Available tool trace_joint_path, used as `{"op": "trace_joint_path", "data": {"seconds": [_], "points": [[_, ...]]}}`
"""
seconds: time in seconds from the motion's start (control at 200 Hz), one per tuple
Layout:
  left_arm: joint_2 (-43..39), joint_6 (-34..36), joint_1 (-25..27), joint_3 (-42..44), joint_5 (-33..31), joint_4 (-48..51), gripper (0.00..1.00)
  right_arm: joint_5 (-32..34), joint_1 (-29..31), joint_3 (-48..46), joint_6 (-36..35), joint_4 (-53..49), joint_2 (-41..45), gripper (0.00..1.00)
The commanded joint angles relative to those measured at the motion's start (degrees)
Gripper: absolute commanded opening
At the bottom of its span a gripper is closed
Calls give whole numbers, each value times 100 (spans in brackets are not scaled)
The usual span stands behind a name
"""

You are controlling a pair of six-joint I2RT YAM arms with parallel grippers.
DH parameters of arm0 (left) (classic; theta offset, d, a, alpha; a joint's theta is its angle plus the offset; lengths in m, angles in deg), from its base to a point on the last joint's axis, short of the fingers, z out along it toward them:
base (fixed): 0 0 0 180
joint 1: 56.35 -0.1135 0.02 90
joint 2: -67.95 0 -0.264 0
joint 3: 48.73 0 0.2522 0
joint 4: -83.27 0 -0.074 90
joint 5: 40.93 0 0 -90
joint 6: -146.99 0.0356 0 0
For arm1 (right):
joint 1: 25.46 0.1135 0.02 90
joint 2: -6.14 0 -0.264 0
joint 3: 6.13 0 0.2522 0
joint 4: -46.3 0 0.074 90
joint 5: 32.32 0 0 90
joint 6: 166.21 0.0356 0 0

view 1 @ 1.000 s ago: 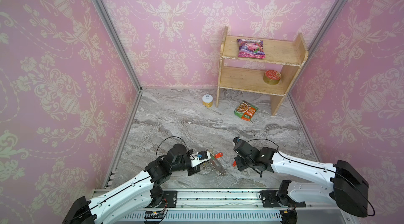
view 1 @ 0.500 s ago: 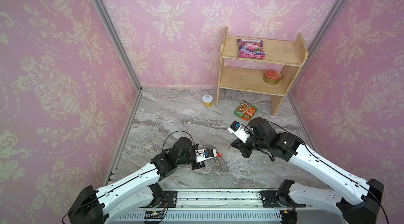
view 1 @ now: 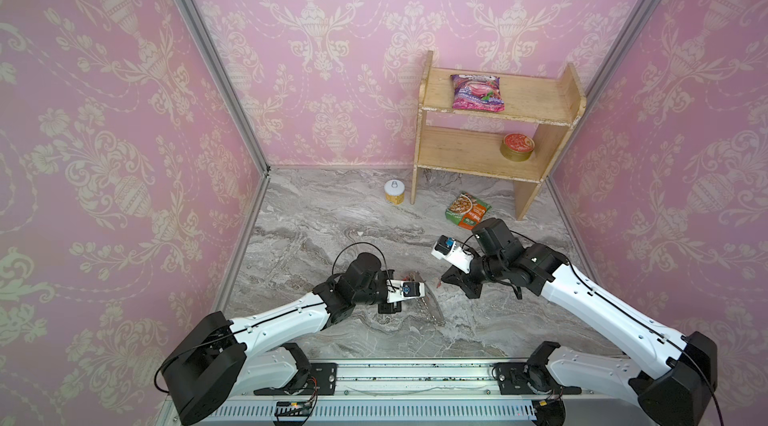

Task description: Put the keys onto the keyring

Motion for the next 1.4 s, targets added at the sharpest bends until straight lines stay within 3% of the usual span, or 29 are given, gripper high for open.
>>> {"op": "trace_joint_path", "data": {"seconds": [0.0, 0.165, 0.375, 0.816, 1.396], "points": [[259, -270, -36, -63, 304, -1009, 0, -184, -8, -194, -49, 267, 24, 0], [638, -752, -39, 39, 456, -1708, 0, -4, 9, -472, 113, 497, 77, 0], [646, -976, -36, 30, 539, -1730, 0, 138, 52, -640, 250, 681, 141, 0], [539, -938, -16, 80, 515, -1567, 0, -167, 117, -498, 195, 655, -54, 0], [489, -1033, -18, 56, 614, -1512, 0, 408, 273, -612, 49, 918, 83, 0]]}}
